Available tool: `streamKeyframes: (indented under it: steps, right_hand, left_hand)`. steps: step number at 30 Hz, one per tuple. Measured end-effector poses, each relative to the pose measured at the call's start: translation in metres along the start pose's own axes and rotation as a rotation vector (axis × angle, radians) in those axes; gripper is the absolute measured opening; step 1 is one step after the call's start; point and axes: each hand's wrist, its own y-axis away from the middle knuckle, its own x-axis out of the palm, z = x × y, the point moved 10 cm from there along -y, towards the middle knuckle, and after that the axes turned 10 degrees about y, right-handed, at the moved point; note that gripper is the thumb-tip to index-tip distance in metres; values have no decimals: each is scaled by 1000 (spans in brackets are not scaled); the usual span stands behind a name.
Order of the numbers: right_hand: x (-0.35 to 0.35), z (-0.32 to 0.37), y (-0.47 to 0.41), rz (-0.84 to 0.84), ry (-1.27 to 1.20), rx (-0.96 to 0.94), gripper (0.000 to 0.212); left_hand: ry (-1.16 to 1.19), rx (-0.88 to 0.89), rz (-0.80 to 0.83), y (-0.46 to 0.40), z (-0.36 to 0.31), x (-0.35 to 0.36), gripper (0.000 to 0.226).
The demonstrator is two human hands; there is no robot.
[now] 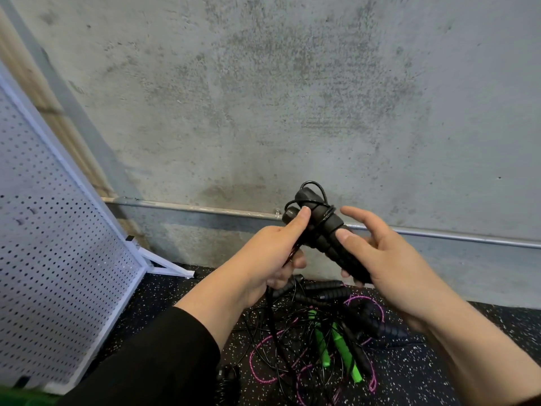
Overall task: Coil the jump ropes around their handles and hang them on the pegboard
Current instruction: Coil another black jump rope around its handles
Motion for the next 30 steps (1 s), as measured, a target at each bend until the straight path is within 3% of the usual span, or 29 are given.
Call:
streamKeyframes:
  steps: [4, 8, 16, 18, 20, 24, 27, 30]
  right_hand:
    - [-14, 2, -3, -150, 196, -75, 41]
    - [-4, 7, 2, -142, 457, -102, 58]
    - [11, 25, 9, -191, 827, -273, 61]
    - [6, 22, 7, -158, 662, -235, 51]
    - [-5, 10, 4, -107, 278, -74, 42]
    - [19, -17, 15, 261, -536, 348, 53]
    - [37, -13, 26, 538, -696, 371, 55]
    - [40, -8, 23, 600, -755, 296, 65]
  left_hand:
    - [36, -47, 29, -2, 7, 2, 86]
    - [120, -61, 37, -4, 13, 8, 91]
    - [192, 16, -112, -7, 12, -1, 55]
    - [216, 49, -98, -8, 9, -1, 48]
    - [221, 79, -44, -7, 3, 4, 43]
    - [253, 139, 63, 0, -8, 14, 36]
    - [258, 172, 108, 4, -15, 18, 35]
    - [250, 186, 109, 5, -17, 18, 41]
